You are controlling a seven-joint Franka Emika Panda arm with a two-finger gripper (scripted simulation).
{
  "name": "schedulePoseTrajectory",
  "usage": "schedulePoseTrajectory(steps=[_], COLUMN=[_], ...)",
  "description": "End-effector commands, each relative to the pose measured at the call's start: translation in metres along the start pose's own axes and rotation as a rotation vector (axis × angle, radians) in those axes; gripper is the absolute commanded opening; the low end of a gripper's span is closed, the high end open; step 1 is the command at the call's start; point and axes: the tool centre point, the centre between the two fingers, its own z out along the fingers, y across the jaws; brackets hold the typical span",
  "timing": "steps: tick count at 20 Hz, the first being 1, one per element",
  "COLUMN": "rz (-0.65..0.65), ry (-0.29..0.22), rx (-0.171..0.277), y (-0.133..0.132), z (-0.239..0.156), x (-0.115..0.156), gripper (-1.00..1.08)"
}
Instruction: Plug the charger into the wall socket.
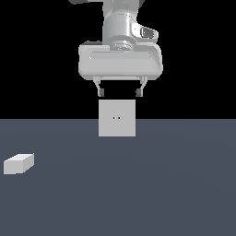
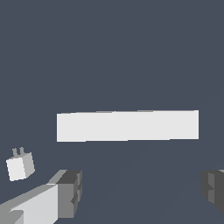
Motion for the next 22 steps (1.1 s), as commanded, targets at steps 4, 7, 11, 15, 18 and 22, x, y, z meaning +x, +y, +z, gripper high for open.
schedulePoseTrajectory(steps=[4, 7, 11, 15, 18, 22], rz=[-0.001, -0.005, -0.014, -0.028, -0.041, -0.062], ry=[0.003, 0.010, 0.029, 0.057, 0.083, 0.127], rx=[0.000, 0.001, 0.003, 0.006, 0.009, 0.013], y=[-0.001, -0.006, -0.016, -0.031, -0.045, -0.068], z=[0.001, 0.002, 0.007, 0.014, 0.021, 0.032], x=[0.000, -0.002, -0.005, -0.010, -0.015, -0.023], gripper=[1.00, 1.00, 1.00, 1.00, 1.00, 1.00])
